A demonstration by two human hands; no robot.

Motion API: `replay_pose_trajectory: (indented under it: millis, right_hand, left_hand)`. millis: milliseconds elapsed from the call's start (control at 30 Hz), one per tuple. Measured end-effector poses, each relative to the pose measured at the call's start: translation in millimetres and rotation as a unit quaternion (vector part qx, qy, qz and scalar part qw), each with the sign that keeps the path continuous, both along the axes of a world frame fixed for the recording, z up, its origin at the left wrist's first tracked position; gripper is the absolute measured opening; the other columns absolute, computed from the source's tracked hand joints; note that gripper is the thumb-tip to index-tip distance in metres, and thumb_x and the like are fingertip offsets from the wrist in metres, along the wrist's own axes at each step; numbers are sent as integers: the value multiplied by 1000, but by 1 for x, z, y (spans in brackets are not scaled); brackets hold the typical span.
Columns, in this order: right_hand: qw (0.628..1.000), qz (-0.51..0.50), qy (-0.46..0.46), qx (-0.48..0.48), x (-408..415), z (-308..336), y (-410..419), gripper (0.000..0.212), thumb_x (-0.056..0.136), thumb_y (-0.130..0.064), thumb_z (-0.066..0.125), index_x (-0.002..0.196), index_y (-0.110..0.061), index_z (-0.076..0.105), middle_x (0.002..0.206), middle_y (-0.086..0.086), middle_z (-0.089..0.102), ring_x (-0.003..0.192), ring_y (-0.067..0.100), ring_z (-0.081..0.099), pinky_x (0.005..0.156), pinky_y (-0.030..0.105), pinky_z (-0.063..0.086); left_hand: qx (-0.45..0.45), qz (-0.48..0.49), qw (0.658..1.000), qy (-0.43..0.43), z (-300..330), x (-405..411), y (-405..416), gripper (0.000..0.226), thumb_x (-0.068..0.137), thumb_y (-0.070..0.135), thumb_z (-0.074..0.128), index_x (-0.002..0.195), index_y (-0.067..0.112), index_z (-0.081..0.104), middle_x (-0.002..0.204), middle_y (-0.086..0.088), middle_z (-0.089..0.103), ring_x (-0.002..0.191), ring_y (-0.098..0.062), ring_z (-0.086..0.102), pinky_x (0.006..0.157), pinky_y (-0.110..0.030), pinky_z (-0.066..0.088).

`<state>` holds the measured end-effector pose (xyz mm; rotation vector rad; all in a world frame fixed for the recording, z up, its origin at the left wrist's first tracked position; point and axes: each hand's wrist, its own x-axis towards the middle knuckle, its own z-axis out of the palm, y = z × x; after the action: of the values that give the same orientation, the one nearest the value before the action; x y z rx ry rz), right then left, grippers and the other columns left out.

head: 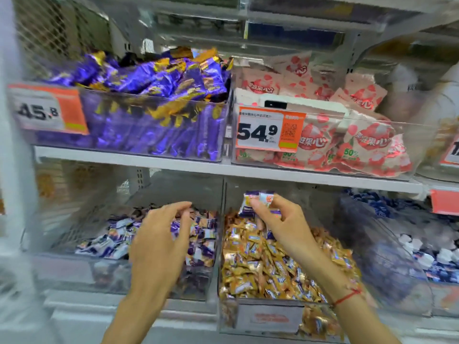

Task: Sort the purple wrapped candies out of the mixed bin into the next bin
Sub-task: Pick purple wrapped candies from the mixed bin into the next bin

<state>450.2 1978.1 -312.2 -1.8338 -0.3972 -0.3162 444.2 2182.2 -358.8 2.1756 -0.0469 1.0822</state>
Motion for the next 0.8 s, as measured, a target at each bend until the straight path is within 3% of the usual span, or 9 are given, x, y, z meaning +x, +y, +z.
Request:
replay_pose_trajectory:
  millis: [100, 200, 267, 367, 467, 533, 633, 733, 800]
  right_hand:
    - [988, 62, -59, -131, 19, 10, 44, 31, 92, -37, 61, 71, -15, 59, 56, -8, 48, 53, 1, 45, 56, 16, 32]
    - [934, 17, -125, -334, 46, 5, 92, 30, 92, -48, 58, 78, -21, 54, 74, 0, 60, 77, 23, 57, 62, 33, 31]
    - [891, -13, -154, -427, 63, -2, 120, 28, 94, -49, 54, 86, -22, 52, 90, 7, 66, 94, 33, 59, 62, 35, 31]
    - [842, 25, -58, -536, 86, -13, 141, 38, 98, -46, 48, 127, -22, 51, 126, 12, 59, 118, 33, 53, 83, 41, 42]
    - [762, 99, 77, -636, 97, -23, 142, 61, 100, -52, 36, 153, -29, 17, 156, 12, 27, 141, 34, 28, 113, 53, 20]
    - [771, 85, 49, -629, 92, -25, 136, 59, 100, -52, 34, 153, -30, 19, 156, 11, 29, 142, 32, 26, 114, 54, 16]
    - [800, 48, -87, -592, 67, -17, 115, 49, 101, -45, 38, 147, -28, 35, 145, 6, 45, 136, 26, 35, 111, 49, 21]
    - [856, 30, -184, -482, 30, -7, 77, 35, 100, -38, 44, 133, -30, 55, 127, -6, 59, 122, 14, 46, 102, 34, 31]
    - [891, 10, -171, -420, 9, -7, 38, 28, 100, -33, 47, 123, -31, 63, 118, -13, 62, 111, 8, 50, 90, 28, 40]
  left_hand:
    - [86, 81, 982, 149, -23, 26, 49, 32, 91, 20, 61, 123, 14, 64, 124, -10, 63, 116, -34, 52, 97, -46, 43]
    - [138, 116, 934, 307, -40, 34, 66, 43, 100, 35, 42, 139, 21, 49, 141, -8, 51, 128, -32, 45, 103, -41, 36]
    - [141, 118, 931, 316, -43, 31, 66, 46, 100, 40, 33, 143, 26, 44, 140, -2, 52, 127, -27, 48, 97, -37, 40]
    - [129, 111, 939, 298, -40, 28, 66, 46, 101, 40, 31, 144, 28, 42, 140, 1, 52, 127, -24, 47, 93, -34, 43]
    - [126, 104, 940, 299, -41, 26, 67, 48, 101, 40, 31, 146, 26, 37, 145, 2, 47, 131, -21, 43, 98, -35, 41]
    - [111, 92, 949, 279, -39, 25, 68, 48, 101, 38, 36, 146, 22, 37, 148, 1, 43, 134, -21, 39, 102, -37, 38]
    - [97, 50, 968, 227, -38, 28, 65, 45, 99, 30, 45, 141, 15, 46, 146, -4, 45, 134, -24, 39, 107, -40, 35]
    - [109, -1, 983, 145, -32, 27, 49, 35, 96, 25, 53, 130, 17, 59, 134, -1, 57, 125, -22, 49, 100, -40, 42]
    - [99, -30, 992, 76, -22, 19, 29, 27, 97, 27, 53, 122, 23, 62, 125, 8, 62, 117, -14, 53, 92, -34, 45]
